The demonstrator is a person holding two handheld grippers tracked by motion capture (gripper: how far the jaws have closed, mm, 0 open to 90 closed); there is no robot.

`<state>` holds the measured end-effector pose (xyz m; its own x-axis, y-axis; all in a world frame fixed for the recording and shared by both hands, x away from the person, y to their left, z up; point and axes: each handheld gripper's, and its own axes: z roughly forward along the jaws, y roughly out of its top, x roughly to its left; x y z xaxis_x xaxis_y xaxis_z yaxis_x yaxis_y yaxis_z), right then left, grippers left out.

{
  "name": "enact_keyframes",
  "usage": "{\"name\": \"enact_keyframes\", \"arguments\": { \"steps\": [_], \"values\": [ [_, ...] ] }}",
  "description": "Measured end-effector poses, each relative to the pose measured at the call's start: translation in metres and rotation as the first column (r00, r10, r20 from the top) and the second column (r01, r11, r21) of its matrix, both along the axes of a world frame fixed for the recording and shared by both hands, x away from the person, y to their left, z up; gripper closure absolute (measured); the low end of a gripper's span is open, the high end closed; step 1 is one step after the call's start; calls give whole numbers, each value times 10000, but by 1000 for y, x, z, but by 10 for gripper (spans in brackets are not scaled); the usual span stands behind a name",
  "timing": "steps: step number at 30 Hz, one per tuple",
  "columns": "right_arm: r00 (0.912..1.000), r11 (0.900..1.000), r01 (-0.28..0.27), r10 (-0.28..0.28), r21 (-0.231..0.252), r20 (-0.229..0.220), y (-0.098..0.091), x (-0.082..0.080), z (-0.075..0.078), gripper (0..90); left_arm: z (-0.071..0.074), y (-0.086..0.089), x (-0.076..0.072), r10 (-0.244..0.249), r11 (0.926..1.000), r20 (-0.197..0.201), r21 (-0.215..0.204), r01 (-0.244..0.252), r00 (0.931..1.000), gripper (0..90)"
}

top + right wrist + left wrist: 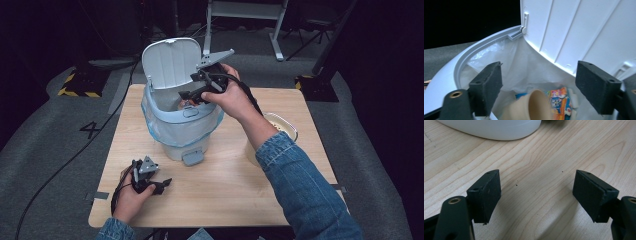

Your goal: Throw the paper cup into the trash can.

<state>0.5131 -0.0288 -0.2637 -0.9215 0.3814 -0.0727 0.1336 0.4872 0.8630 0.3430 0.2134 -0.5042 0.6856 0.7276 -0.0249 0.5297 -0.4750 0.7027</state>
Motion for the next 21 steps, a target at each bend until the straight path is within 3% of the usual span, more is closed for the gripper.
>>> {"name": "enact_keyframes", "arguments": {
  "steps": [1,3,5,8,12,21],
  "values": [
    [10000,10000,-17,17,90,33,-2,0,1,110,0,0,0,3,10000,1,2,-3,10000,233],
    [9999,9995,-155,153,263,74,-7,-1,5,180,0,0,0,2,10000,-1,0,-2,10000,233],
    [9998,9993,-148,144,342,119,-12,-3,8,146,0,0,0,2,10000,0,-2,-2,10000,233],
    [9998,9986,-114,106,509,161,-22,-6,14,177,0,0,0,-3,10000,-15,-15,3,10000,233],
    [9989,9957,365,-389,849,268,-43,-12,25,183,0,1,0,-61,10000,-3,2,61,10000,234],
    [9932,9919,1022,-1059,754,475,-88,-27,42,237,0,4,0,-27,10000,9,7,27,10000,233]
  ]
}}
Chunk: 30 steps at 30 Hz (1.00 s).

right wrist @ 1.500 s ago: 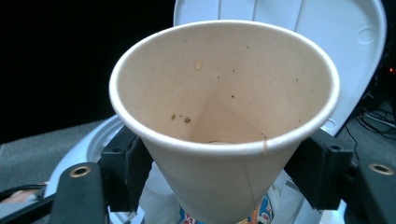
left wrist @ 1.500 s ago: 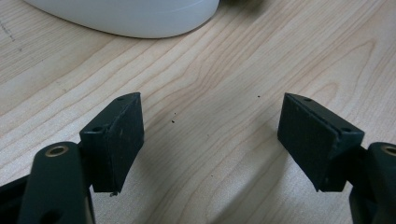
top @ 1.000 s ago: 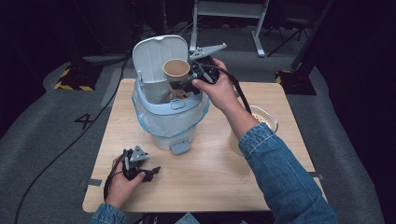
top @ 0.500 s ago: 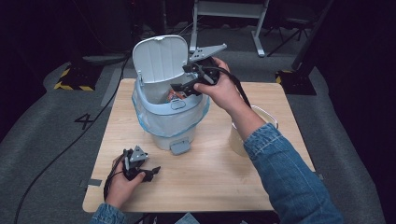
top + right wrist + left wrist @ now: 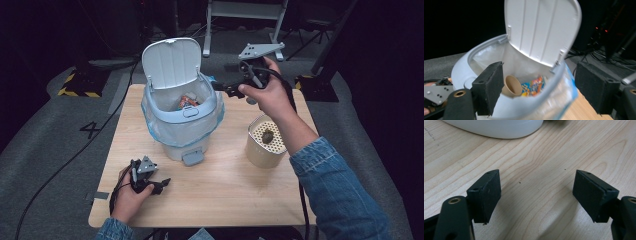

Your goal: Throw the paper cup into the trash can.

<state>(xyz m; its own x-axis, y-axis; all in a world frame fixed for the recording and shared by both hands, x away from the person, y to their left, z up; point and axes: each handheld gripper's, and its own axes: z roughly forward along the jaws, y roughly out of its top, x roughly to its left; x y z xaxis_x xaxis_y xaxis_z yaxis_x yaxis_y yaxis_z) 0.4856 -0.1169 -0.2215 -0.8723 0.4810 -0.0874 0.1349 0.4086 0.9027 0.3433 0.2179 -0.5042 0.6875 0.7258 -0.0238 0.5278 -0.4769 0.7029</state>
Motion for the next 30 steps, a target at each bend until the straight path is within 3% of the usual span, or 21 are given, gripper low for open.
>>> {"name": "enact_keyframes", "arguments": {
  "steps": [6,13,16,23,27,30],
  "values": [
    [9997,9995,194,-198,-250,-154,-35,-12,3,229,0,0,0,0,10000,-8,-12,0,10000,233],
    [9938,9950,902,-928,-439,-614,-76,-26,1,253,0,1,0,-10,10000,-23,-4,10,10000,233],
    [9907,9938,1005,-1044,-473,-874,-92,-32,-4,258,0,4,-1,3,10000,-6,27,-3,10000,233],
    [9847,9889,1455,-1476,-292,-928,-135,-44,-20,258,0,7,-2,90,10000,-19,-1,-90,10000,233],
    [9764,9811,1923,-1935,-216,-954,-162,-48,-30,257,0,7,-2,89,10000,-21,-2,-89,10000,233],
    [9694,9774,2115,-2100,-12,-1270,-182,-52,-41,258,0,7,-2,89,10000,-26,-13,-89,10000,233]
  ]
}}
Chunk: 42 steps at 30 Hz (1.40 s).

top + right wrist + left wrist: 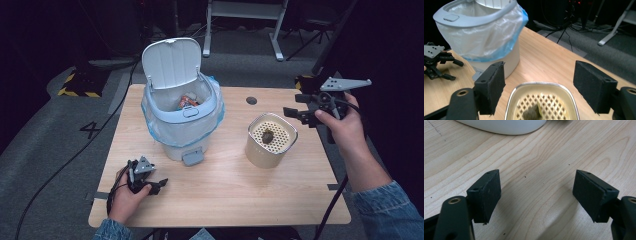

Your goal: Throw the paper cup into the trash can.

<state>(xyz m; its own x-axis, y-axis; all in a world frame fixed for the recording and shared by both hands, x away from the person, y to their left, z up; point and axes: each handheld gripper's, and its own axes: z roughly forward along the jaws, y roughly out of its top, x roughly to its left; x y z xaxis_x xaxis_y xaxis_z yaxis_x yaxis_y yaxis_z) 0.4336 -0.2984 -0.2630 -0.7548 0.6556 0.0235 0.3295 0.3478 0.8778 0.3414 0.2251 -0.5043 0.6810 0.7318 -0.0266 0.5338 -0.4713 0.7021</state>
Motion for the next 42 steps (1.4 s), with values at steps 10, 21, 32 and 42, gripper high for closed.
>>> {"name": "enact_keyframes", "arguments": {
  "steps": [10,21,32,42],
  "values": [
    [9973,9956,705,-718,-615,-183,-49,-14,-40,243,0,1,0,-37,10000,10,2,37,10000,233],
    [9886,9834,1133,-1258,-1420,-827,-70,-31,-74,281,0,2,2,-26,10000,25,25,26,10000,233],
    [9833,9799,1340,-1500,-1481,-1027,-72,-54,-128,261,0,2,2,-28,10000,28,35,28,10000,233],
    [9731,9795,1656,-1812,-1149,-1420,-81,-64,-173,249,0,2,2,-56,9999,64,99,55,10000,233]
  ]
}}
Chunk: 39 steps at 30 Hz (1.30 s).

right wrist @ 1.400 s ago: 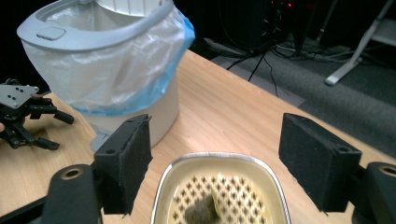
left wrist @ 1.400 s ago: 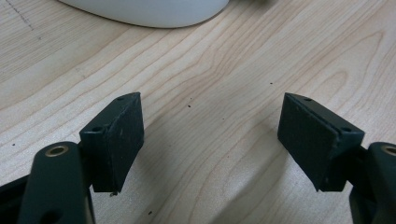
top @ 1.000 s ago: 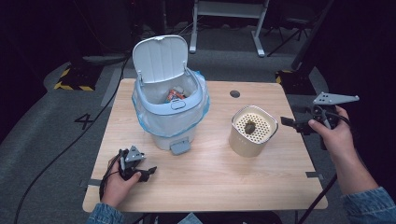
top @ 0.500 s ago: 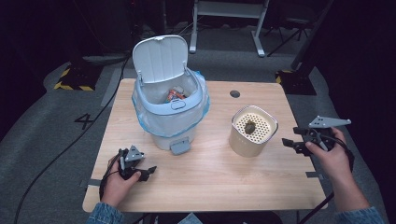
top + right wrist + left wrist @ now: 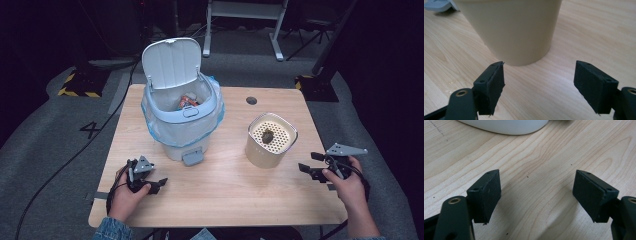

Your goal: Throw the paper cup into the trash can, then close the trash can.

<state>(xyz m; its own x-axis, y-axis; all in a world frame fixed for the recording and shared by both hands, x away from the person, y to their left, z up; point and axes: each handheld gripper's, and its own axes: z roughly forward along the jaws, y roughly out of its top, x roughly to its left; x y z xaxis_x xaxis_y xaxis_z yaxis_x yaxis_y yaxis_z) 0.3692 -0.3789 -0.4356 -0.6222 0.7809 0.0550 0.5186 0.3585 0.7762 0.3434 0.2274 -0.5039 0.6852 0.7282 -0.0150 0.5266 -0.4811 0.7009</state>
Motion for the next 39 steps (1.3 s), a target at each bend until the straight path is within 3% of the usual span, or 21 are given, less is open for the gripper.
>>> {"name": "enact_keyframes", "arguments": {
  "steps": [5,18,24,27,33,37,39],
  "values": [
    [9999,9999,0,-2,-159,-164,-2,-5,-23,241,0,0,0,36,10000,-36,-66,-36,10000,233],
    [9999,9971,-101,109,-749,100,7,-11,-52,206,0,0,0,13,10000,-11,5,-13,10000,233],
    [9994,9907,-319,297,-1325,-188,10,-11,-63,176,0,-1,0,43,10000,-37,-57,-43,10000,233],
    [9999,9962,-72,60,-868,-145,8,-12,-68,149,0,-1,-1,62,10000,-6,-11,-62,10000,234],
    [9999,9960,-77,66,-889,-125,8,-12,-68,147,0,-2,-1,261,9997,-12,-28,-261,9997,233],
    [9999,9960,-75,64,-886,-127,8,-12,-68,146,3,-1,-2,310,9991,-109,-299,-313,9995,277],
    [9999,9960,-76,66,-886,-124,8,-12,-69,146,14,1,-4,351,9981,37,-518,-349,9994,278]
  ]
}}
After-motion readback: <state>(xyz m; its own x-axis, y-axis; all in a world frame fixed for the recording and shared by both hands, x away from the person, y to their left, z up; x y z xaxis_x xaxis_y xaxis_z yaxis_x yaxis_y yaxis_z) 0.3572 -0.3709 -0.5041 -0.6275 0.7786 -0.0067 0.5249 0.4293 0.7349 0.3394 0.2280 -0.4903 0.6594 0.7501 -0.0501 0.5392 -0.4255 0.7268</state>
